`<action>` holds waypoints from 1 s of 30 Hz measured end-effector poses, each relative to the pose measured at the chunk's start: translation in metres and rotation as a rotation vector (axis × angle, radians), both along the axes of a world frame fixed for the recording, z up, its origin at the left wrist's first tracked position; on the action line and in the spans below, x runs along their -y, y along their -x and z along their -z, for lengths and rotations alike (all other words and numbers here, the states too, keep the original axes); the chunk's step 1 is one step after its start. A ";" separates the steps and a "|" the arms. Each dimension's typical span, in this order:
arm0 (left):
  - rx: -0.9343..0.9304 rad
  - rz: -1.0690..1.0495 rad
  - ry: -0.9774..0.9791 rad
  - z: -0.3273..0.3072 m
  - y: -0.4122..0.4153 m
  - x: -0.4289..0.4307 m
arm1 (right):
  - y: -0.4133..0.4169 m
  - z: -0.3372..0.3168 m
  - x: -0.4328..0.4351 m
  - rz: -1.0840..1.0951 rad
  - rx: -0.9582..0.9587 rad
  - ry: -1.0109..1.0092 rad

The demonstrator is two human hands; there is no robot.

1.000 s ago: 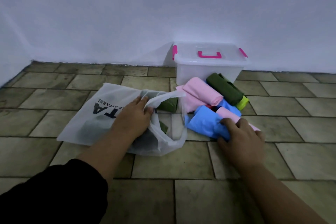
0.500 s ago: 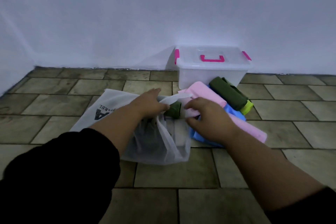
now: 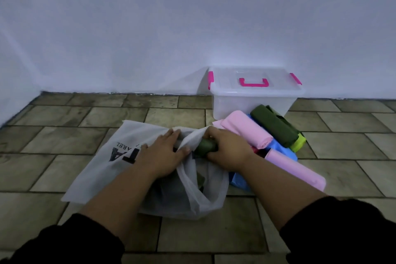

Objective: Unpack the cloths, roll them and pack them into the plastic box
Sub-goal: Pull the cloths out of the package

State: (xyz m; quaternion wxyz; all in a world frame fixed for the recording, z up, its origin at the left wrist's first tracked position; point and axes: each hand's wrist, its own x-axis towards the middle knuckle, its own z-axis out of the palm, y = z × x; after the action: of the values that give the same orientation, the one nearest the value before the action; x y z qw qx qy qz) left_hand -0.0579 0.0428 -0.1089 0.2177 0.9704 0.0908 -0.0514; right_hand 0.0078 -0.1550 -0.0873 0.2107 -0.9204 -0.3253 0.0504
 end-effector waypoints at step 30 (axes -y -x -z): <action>-0.023 -0.063 0.024 0.000 0.045 0.011 | 0.067 -0.019 0.021 -0.085 -0.201 0.011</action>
State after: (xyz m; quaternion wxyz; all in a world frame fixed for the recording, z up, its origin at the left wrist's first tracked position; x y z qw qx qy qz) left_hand -0.1027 0.0318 -0.1084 0.2297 0.9638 0.1232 -0.0566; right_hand -0.0589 -0.1761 -0.0680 0.2349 -0.8973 -0.3409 0.1532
